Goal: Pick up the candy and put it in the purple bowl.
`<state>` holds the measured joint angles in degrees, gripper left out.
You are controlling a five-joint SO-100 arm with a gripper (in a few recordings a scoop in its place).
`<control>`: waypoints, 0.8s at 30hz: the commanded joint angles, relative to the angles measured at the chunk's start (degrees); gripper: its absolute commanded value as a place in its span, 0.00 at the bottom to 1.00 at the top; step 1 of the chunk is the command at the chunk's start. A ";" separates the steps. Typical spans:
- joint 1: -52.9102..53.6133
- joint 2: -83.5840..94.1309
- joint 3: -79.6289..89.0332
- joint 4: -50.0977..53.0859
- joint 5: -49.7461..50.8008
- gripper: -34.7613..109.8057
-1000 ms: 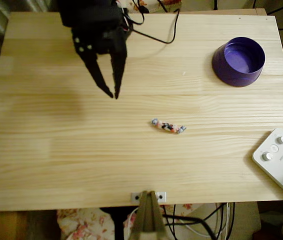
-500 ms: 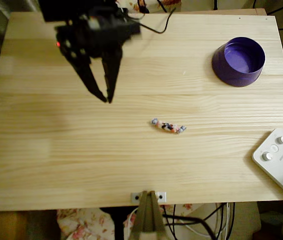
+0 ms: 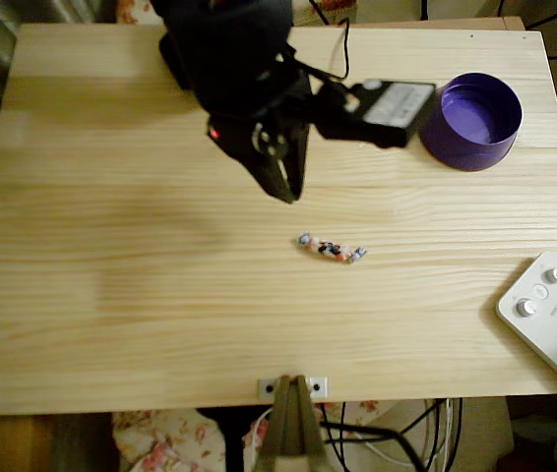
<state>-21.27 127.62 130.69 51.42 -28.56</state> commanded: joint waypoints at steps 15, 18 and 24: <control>-5.19 -21.18 -17.75 -1.85 -11.43 0.38; -5.54 -24.35 -19.07 -1.58 -14.50 0.38; -5.89 -28.30 -22.59 -0.26 -17.14 0.37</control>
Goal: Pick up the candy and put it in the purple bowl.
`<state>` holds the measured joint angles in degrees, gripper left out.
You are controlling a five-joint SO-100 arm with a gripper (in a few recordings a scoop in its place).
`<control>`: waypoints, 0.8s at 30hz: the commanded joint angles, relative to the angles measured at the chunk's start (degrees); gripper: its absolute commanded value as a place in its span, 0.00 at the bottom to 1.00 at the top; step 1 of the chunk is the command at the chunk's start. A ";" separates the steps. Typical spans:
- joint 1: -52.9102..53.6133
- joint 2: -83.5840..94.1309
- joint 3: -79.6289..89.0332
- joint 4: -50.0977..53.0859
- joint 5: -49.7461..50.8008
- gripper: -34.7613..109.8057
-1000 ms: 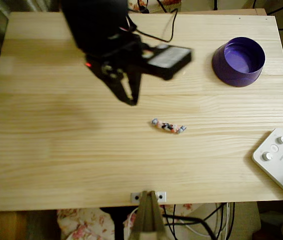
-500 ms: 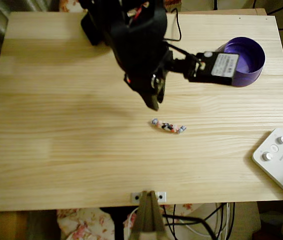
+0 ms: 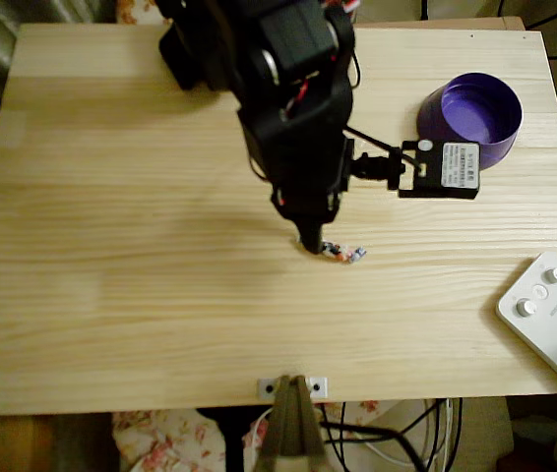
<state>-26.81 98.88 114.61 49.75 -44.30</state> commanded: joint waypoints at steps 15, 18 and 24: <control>-1.76 -8.09 -10.02 -1.58 0.70 0.37; -1.76 -8.26 -9.67 -2.37 1.58 0.37; -1.67 -8.70 -9.40 -2.72 2.99 0.35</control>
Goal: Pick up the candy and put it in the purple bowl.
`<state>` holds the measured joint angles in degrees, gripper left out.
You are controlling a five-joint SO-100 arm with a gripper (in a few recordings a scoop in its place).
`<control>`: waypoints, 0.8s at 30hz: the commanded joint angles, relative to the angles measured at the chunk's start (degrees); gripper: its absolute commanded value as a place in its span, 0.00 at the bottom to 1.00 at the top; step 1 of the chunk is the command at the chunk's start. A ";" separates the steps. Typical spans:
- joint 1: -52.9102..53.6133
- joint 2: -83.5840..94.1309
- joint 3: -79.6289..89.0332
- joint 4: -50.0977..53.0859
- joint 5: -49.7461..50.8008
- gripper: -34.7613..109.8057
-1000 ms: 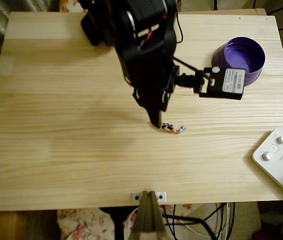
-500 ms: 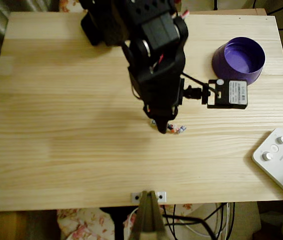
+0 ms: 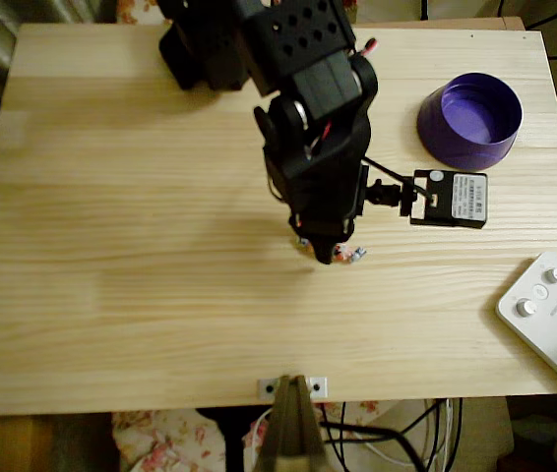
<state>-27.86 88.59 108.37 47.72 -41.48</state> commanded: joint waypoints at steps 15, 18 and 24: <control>-1.23 -0.09 -2.81 -2.55 3.78 0.34; -1.32 -0.26 -2.81 -2.64 4.31 0.34; -1.41 -0.97 -2.20 -3.60 5.80 0.29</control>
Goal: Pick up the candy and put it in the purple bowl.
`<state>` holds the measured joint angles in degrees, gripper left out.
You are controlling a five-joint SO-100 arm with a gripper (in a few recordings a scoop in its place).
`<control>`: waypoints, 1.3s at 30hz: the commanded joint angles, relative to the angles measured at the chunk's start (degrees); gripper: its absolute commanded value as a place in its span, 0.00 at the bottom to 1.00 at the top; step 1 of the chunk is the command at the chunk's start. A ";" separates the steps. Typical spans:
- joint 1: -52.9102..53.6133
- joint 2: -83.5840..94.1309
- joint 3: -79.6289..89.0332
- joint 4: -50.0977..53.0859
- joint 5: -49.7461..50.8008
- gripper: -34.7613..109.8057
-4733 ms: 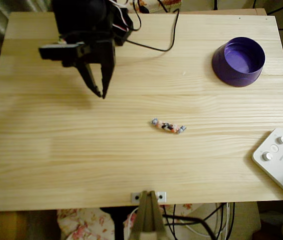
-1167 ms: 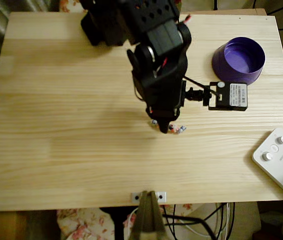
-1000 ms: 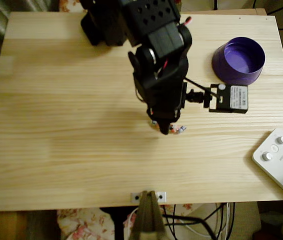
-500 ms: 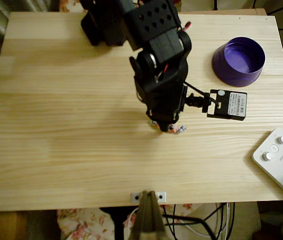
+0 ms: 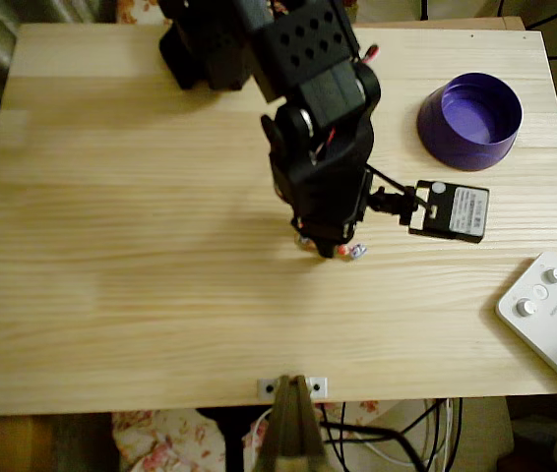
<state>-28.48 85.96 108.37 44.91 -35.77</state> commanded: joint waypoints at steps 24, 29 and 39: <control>0.79 25.75 2.81 12.57 8.26 0.24; -0.62 33.05 5.27 19.25 14.06 0.24; -6.86 43.86 5.19 25.22 30.59 0.24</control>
<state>-33.13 124.19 115.40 68.20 -7.73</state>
